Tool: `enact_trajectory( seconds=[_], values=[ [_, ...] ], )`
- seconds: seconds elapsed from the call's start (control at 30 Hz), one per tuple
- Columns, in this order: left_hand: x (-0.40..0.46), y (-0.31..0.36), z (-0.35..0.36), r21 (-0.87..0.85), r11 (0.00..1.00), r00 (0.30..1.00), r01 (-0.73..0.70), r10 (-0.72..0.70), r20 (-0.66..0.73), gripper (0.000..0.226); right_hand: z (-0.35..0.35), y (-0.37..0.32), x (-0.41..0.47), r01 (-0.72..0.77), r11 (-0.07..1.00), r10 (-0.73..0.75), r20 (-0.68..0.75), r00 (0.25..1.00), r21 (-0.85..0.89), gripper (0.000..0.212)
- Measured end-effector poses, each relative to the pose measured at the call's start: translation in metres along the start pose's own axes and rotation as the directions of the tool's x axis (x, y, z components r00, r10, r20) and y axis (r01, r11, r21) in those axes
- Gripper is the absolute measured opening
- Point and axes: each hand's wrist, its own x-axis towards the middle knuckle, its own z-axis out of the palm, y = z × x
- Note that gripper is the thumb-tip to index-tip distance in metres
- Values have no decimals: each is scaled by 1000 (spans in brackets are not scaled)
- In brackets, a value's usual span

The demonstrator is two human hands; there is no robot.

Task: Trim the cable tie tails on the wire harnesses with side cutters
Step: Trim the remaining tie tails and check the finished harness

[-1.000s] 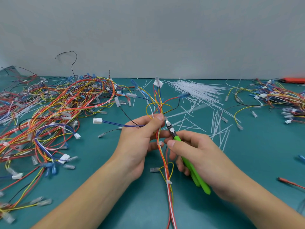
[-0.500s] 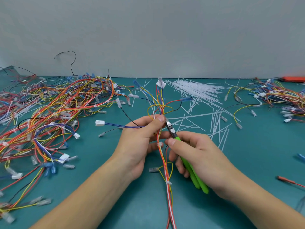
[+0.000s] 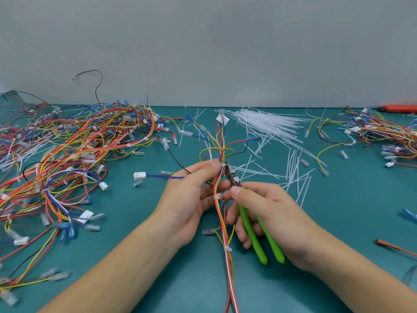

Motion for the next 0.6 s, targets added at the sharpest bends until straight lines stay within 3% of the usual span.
enact_trajectory(
  seconds=[0.23, 0.37, 0.6],
  values=[
    [2, -3, 0, -7, 1000, 1000, 8, -8, 4, 22, 3, 0, -1, 0, 1000, 1, -12, 1000, 4, 29],
    [2, -5, 1, -51, 999, 1000, 19, -19, -12, 12, 6, 2, -1, -20, 999, 21, -40, 999, 36, 29],
    [1, -4, 1, 49, 997, 996, -60, 63, -65, 5, -5, -5, 5, 49, 973, 21, -297, 955, 227, 21]
  ],
)
